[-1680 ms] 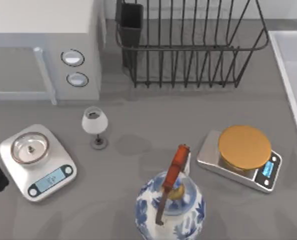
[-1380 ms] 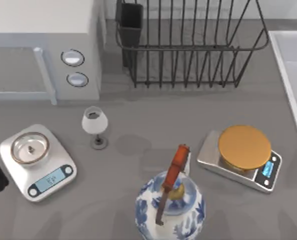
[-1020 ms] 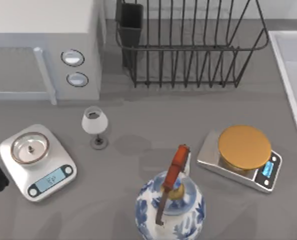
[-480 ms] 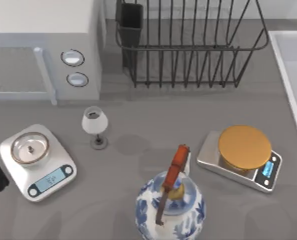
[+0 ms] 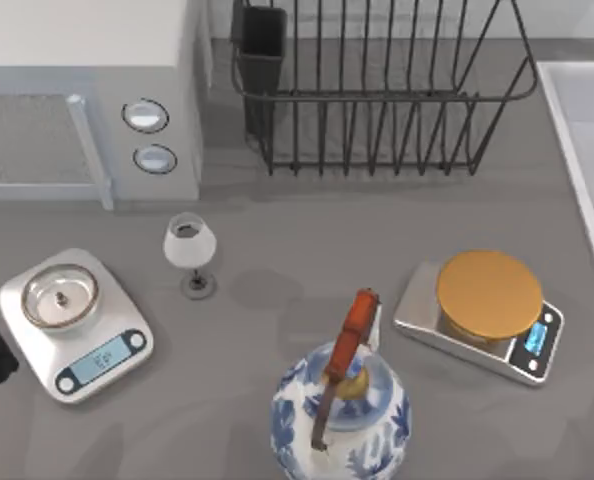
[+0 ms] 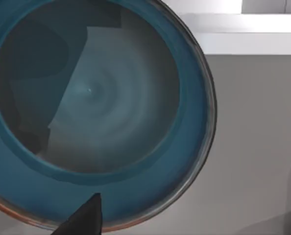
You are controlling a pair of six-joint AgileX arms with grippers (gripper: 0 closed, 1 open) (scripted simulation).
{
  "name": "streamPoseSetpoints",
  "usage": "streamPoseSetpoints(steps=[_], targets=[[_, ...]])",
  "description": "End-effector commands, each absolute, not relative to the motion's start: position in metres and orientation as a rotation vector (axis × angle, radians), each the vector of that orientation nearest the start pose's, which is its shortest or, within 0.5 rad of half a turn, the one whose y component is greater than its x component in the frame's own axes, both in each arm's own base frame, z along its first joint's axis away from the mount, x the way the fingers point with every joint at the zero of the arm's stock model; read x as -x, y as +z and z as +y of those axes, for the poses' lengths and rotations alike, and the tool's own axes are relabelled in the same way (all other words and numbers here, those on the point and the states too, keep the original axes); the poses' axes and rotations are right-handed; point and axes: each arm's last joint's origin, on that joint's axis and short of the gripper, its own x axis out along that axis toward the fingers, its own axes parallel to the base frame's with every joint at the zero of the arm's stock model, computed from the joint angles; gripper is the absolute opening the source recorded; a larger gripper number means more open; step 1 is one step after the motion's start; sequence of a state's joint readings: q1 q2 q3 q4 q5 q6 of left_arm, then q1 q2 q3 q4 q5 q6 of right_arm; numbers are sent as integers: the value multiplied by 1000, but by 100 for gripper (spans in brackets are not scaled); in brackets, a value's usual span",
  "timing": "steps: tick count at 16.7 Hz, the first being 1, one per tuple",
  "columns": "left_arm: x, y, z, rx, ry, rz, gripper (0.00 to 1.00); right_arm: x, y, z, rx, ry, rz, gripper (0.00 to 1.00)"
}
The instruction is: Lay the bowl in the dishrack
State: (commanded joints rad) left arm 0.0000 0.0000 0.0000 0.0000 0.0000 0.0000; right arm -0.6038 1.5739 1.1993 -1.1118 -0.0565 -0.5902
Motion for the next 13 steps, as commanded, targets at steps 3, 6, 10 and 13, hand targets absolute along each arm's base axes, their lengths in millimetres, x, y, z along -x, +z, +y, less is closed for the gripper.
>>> streamPoseSetpoints(steps=[3,6,10,13], targets=[[-106,160,-1,0,0,0,100,-237,232,-157,-3,-7,1467,100],[-106,160,-1,0,0,0,100,-239,220,-158,-8,-7,1471,100],[-106,160,-1,0,0,0,100,-247,176,-161,-4,-11,1463,100],[-106,160,-1,0,0,0,100,-248,144,-160,-4,-11,1463,100]])
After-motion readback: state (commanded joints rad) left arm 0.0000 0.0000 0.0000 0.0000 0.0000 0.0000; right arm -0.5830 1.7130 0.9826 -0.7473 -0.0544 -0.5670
